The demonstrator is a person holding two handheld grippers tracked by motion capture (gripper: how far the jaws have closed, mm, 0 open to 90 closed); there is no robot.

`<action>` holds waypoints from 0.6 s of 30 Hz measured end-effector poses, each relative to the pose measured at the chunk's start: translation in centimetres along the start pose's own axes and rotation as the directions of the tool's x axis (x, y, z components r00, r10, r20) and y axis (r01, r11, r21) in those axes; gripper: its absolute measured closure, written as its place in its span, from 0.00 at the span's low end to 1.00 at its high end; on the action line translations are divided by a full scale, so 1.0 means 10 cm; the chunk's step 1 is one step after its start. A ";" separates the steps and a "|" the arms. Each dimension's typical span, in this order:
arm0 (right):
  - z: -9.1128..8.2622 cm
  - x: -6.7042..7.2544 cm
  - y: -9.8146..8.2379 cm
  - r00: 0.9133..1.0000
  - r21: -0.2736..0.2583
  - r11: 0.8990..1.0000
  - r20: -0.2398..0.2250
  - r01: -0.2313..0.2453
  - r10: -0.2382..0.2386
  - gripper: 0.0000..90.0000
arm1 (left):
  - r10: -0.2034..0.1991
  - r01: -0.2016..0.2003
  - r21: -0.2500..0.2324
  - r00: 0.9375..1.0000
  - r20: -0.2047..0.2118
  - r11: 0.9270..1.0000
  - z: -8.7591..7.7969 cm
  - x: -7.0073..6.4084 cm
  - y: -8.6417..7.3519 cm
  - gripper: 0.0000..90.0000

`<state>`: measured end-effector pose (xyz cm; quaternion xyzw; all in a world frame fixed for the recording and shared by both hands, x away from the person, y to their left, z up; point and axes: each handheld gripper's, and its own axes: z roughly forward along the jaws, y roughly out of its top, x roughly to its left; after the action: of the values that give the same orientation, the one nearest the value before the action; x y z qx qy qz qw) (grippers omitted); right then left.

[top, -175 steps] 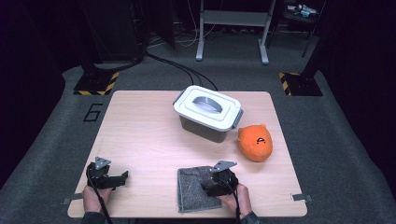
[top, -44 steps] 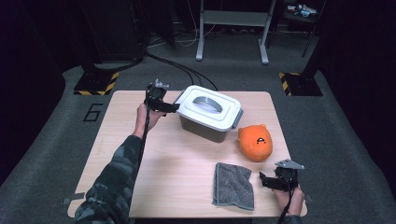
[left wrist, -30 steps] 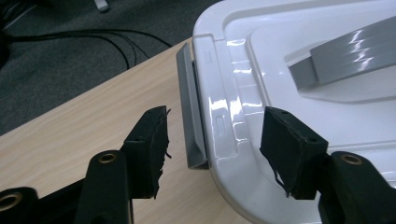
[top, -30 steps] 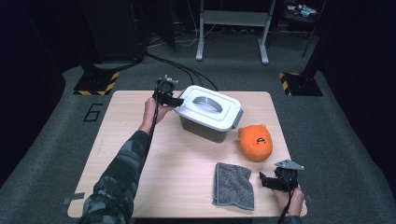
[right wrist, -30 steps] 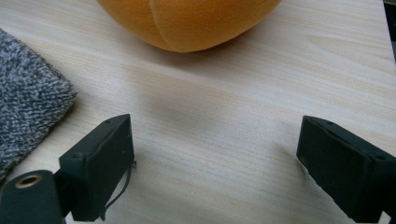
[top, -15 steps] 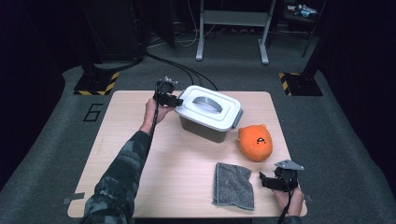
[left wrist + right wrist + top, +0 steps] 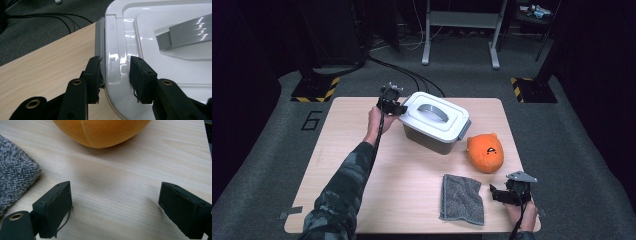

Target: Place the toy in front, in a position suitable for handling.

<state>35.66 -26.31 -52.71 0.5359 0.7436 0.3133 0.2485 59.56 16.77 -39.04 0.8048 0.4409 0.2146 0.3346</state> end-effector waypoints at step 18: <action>0.00 0.00 0.00 1.000 -0.001 1.000 -0.004 -0.001 0.001 0.12 | 0.038 -0.037 -0.047 0.999 0.021 0.998 -0.13 0.05 0.02 0.41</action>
<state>35.69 -26.35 -52.73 0.5358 0.7435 0.3146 0.2472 59.12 17.51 -37.99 0.8071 0.4168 0.2224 0.3541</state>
